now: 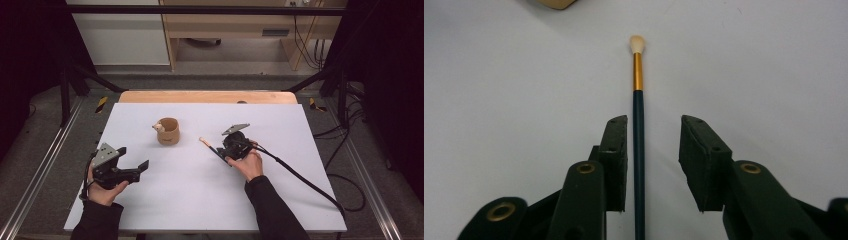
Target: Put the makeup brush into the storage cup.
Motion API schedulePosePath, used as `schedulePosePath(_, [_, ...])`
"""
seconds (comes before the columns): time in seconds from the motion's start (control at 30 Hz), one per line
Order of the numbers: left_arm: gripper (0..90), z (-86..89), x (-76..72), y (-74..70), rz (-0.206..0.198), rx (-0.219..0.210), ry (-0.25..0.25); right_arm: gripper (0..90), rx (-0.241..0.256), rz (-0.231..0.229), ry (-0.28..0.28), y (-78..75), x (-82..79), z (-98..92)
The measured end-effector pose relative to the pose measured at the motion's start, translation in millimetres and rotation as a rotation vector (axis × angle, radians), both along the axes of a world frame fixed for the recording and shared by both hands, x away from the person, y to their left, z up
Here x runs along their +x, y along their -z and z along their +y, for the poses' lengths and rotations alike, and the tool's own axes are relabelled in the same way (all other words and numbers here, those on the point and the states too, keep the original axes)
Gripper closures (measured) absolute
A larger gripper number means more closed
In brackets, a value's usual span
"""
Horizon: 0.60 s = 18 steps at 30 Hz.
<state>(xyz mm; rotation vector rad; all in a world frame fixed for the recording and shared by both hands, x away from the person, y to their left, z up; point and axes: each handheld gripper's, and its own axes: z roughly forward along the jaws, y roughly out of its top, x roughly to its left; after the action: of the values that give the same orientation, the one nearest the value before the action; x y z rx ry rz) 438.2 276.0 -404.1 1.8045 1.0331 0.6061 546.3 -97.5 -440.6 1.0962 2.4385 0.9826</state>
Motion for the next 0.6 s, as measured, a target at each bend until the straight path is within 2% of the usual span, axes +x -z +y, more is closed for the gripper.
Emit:
schedulePosePath(0.17, [5.8,0.1,0.0,-0.1,0.000,-0.001,0.001,61.3,-0.025,0.040,-0.017,-5.9,6.0,8.8])
schedulePosePath(0.37, [5.9,1.2,0.1,-0.3,0.000,-0.003,0.000,60.8,-0.086,0.078,-0.054,-6.7,16.2,20.7])
schedulePosePath(0.47, [5.9,1.6,0.1,-0.5,-0.001,-0.005,0.001,61.9,-0.094,0.102,-0.069,-6.5,20.1,26.1])
schedulePosePath(0.6, [5.9,1.8,0.1,-0.6,-0.001,-0.006,0.001,64.5,-0.123,0.111,-0.078,-4.1,25.9,33.0])
